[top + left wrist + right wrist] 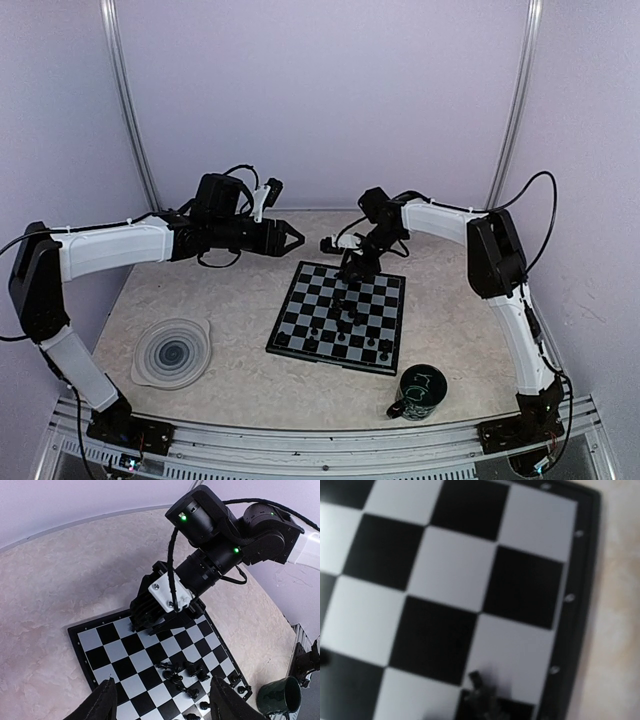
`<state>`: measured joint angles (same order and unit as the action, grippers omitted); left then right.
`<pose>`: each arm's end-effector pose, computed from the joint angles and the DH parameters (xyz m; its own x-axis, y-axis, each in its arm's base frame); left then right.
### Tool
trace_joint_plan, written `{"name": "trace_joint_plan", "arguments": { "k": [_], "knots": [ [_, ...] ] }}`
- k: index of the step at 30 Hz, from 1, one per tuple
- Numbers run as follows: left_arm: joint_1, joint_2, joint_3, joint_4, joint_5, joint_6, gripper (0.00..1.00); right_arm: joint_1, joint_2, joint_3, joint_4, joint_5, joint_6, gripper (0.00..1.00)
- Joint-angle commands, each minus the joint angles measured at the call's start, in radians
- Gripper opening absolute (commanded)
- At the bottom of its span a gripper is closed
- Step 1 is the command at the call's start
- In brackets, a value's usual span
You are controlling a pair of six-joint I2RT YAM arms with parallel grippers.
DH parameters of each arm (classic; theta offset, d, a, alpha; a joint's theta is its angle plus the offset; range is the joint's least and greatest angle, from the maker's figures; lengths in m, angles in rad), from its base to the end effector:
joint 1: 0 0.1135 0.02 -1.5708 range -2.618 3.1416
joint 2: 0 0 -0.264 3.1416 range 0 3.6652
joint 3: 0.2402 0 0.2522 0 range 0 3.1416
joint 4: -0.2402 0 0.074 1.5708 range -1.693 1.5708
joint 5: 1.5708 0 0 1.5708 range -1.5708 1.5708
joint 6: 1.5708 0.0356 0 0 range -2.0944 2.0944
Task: Set up the chess pieces on the board
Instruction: Pick up the king from the chessboard.
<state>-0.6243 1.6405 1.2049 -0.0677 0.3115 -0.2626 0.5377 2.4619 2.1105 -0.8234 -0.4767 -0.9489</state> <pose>0.3022 -0.2311 0.2759 -0.5789 0.1125 -0.8076 0.6461 0.6675 -0.3702 0.4354 0.2787 0.1540 0.0318 -0.8219 -0.5688 -0.9977 0.0077 -0.0669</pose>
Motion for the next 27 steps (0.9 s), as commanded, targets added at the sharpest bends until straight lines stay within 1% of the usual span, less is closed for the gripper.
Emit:
{"name": "trace_joint_plan", "arguments": {
  "k": [1, 5, 12, 15, 19, 22, 26, 27],
  "knots": [
    [-0.005, -0.017, -0.005, 0.018, 0.023, 0.0, 0.63, 0.008, -0.017, -0.069, -0.11, 0.039, -0.043, 0.49],
    [-0.005, -0.009, -0.005, 0.017, 0.028, -0.003, 0.63, 0.008, -0.028, -0.095, -0.104, 0.04, -0.03, 0.44],
    [-0.009, 0.0, -0.004, 0.014, 0.028, -0.006, 0.63, 0.007, -0.035, -0.118, -0.057, 0.041, 0.037, 0.27],
    [-0.009, 0.002, -0.006, 0.016, 0.024, -0.01, 0.63, 0.004, -0.067, -0.163, -0.025, 0.037, 0.059, 0.17],
    [-0.009, 0.01, -0.013, 0.03, 0.021, -0.026, 0.63, -0.019, -0.159, -0.242, 0.026, -0.028, 0.108, 0.12],
    [-0.009, 0.021, -0.02, 0.047, 0.04, -0.045, 0.62, -0.035, -0.265, -0.32, 0.069, -0.107, 0.155, 0.1],
    [-0.022, 0.053, -0.019, 0.06, 0.08, -0.084, 0.62, -0.045, -0.414, -0.463, 0.187, -0.226, 0.231, 0.1],
    [-0.032, 0.06, -0.014, 0.088, 0.09, -0.097, 0.61, -0.045, -0.451, -0.503, 0.218, -0.254, 0.252, 0.1]
  ]
}}
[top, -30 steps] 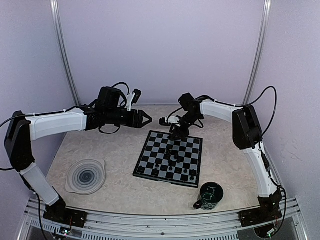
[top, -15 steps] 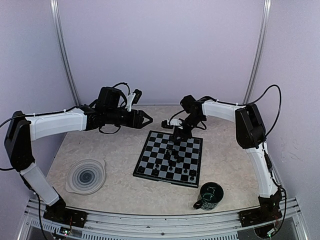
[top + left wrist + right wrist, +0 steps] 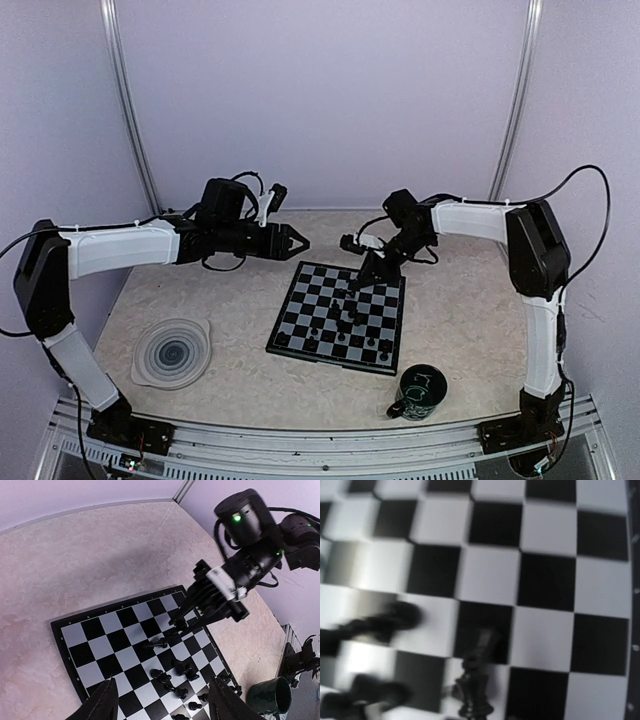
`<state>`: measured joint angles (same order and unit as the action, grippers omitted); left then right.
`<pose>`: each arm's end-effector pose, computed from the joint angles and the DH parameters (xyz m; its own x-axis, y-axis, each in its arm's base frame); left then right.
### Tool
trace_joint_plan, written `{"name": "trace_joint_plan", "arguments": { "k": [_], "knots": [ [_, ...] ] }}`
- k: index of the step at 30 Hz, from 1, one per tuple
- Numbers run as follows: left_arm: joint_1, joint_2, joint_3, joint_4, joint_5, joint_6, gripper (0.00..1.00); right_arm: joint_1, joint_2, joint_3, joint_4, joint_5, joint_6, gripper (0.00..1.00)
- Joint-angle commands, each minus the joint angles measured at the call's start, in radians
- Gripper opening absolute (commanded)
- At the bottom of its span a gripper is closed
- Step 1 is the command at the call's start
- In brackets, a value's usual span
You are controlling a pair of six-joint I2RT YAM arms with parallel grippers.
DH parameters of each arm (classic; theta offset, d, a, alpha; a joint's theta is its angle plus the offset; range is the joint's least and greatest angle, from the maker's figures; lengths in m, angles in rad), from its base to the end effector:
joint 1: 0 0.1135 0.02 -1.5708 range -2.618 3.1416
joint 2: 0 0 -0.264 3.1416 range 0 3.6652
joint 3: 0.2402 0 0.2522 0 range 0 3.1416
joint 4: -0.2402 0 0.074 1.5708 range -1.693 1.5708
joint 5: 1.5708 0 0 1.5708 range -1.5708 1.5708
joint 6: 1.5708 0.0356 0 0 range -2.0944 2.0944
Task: Set up the chess pieces on the board
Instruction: Pick up the king from the chessboard, then pass from the right arm to the left
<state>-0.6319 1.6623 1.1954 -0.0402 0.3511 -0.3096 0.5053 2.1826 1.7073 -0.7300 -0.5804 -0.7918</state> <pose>0.3024 -0.2366 0.2675 -0.6161 0.0965 -0.7817 0.6400 0.6399 -0.4254 0.3878 0.2368 0.1740 -0.1641 -0.7708 -0.6155 -0.9864 0.1257 0.1055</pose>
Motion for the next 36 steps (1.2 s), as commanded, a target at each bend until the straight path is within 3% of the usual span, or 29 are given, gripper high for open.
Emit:
{"name": "trace_joint_plan", "arguments": {
  "k": [1, 8, 12, 29, 36],
  "knots": [
    [-0.035, 0.046, -0.001, 0.071, 0.057, -0.068, 0.61, -0.013, -0.202, -0.133, 0.152, -0.181, 0.122, 0.1],
    [-0.115, 0.087, 0.01, 0.159, 0.096, -0.166, 0.59, -0.013, -0.31, -0.286, 0.279, -0.349, 0.238, 0.1],
    [-0.139, 0.103, -0.002, 0.247, 0.124, -0.231, 0.59, -0.013, -0.298, -0.292, 0.283, -0.381, 0.251, 0.1],
    [-0.155, 0.147, -0.002, 0.317, 0.122, -0.313, 0.58, -0.013, -0.292, -0.273, 0.249, -0.492, 0.24, 0.11],
    [-0.155, 0.166, 0.006, 0.33, 0.153, -0.323, 0.41, -0.013, -0.298, -0.268, 0.247, -0.513, 0.247, 0.12]
  ]
}}
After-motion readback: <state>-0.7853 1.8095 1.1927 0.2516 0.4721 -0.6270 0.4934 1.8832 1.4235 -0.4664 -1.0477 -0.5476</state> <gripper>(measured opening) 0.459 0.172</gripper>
